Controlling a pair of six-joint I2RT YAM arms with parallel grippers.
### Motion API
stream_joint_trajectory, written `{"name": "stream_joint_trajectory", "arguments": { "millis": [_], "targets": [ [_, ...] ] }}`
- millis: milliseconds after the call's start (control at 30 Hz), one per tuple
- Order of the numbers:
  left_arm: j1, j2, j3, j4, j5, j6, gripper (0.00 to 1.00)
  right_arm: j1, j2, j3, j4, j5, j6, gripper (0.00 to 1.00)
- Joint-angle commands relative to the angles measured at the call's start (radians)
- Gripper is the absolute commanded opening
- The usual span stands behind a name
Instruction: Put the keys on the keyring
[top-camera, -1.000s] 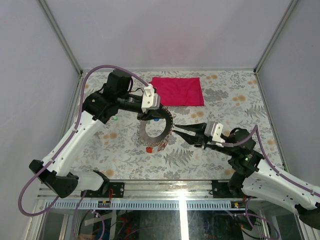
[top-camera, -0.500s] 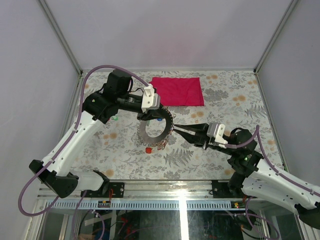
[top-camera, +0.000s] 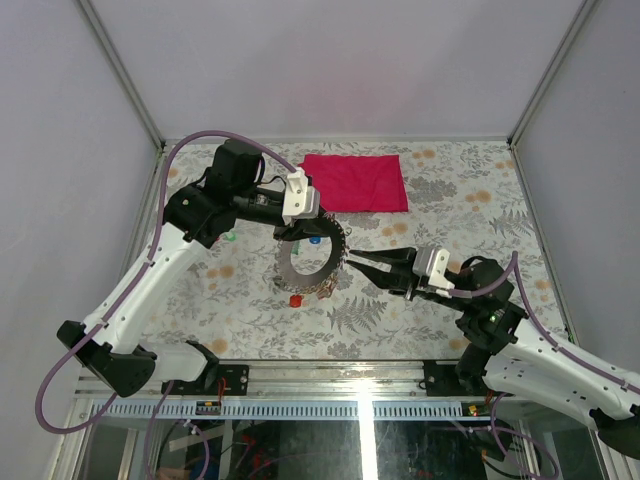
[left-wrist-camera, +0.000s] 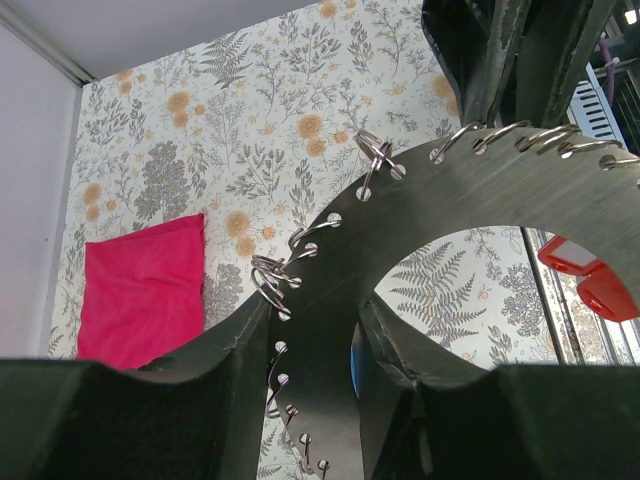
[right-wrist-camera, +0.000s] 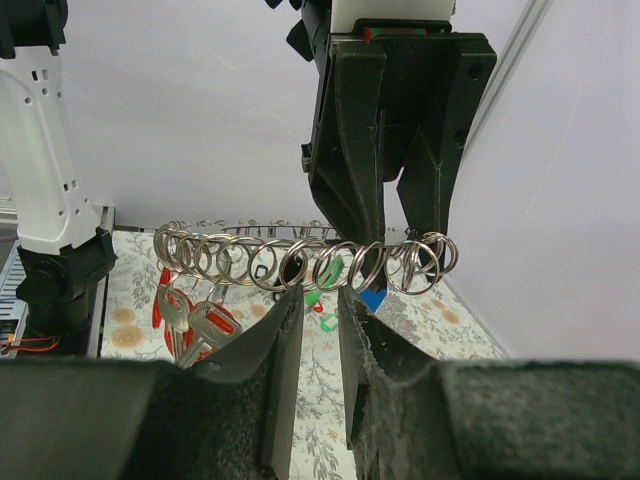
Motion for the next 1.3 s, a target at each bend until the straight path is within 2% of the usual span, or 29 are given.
{"name": "stream_joint_trajectory", "arguments": {
  "millis": [0,200,433,900,1267],
  "targets": [
    [0.006,-0.024,0.025,0.041,0.011,-0.016,0.00,0.002,0.004,0.014,0.049,0.008,-0.001,0.27],
    [0.005,-0.028,0.023,0.041,-0.003,-0.018,0.00,0.001,0.023,0.022,0.061,-0.005,0.003,0.24],
    [0.005,-0.033,0.021,0.058,-0.021,-0.031,0.00,0.003,0.002,0.004,-0.019,-0.009,-0.005,0.25],
    [0.005,-0.040,0.013,0.080,-0.039,-0.049,0.00,0.021,-0.011,0.008,0.039,-0.005,0.012,0.19],
    [0.005,-0.040,0.007,0.080,-0.039,-0.049,0.00,0.023,0.012,0.032,0.092,-0.018,0.027,0.20]
  ]
}}
